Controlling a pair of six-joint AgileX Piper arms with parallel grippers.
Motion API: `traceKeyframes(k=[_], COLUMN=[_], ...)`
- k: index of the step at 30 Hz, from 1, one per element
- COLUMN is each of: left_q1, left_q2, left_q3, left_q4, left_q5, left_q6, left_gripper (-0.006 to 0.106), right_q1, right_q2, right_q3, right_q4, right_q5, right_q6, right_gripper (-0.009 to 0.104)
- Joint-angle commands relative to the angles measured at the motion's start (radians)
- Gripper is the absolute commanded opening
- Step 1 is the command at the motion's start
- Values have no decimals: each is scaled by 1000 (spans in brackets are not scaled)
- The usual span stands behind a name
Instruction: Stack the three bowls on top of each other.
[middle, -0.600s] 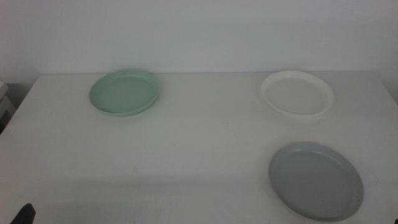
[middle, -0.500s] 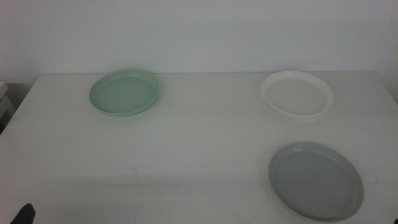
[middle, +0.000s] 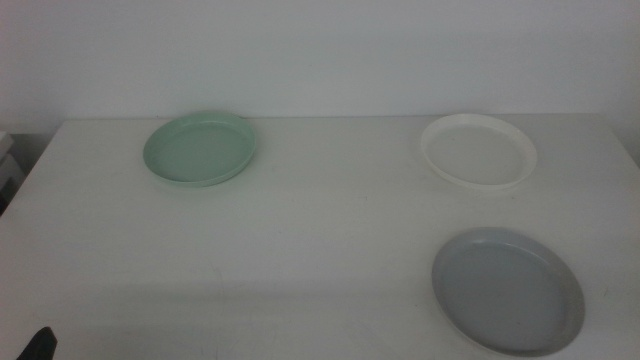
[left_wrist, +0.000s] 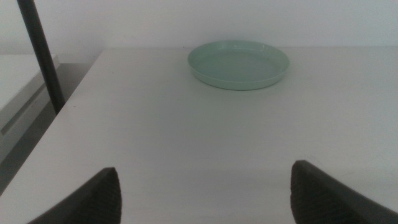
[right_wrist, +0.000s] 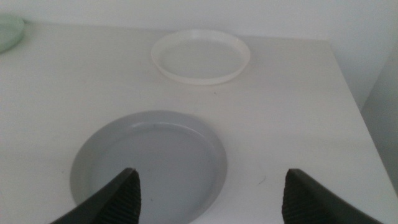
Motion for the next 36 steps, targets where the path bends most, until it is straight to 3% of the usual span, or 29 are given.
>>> traceKeyframes(k=[1,7,15,23,36], left_q1=[-6,-6,-6,-6,-6], left_q2=[-13,-13,-13,-13,-13], left_q3=[-5,-5,-5,-5,-5], left_q4=[-1,-1,-1,-1,-1], left_q5=[-85,-85,-85,-85,-85], left_q6=[-10,-10,-10,-10,-10], left_gripper=[104,104,104,104,104], right_q1=[-6,-6,-6,-6,-7], right_q2=[91,277,558,793,1187], right_q3=[-104,-278,-522,-635,-680], right_q4=[-19,-23,-20,47,28], right_q5=[-12,80,282,337,308], right_q6=[-6,-1,126,151,151], right_gripper=[57,57,57,57,57])
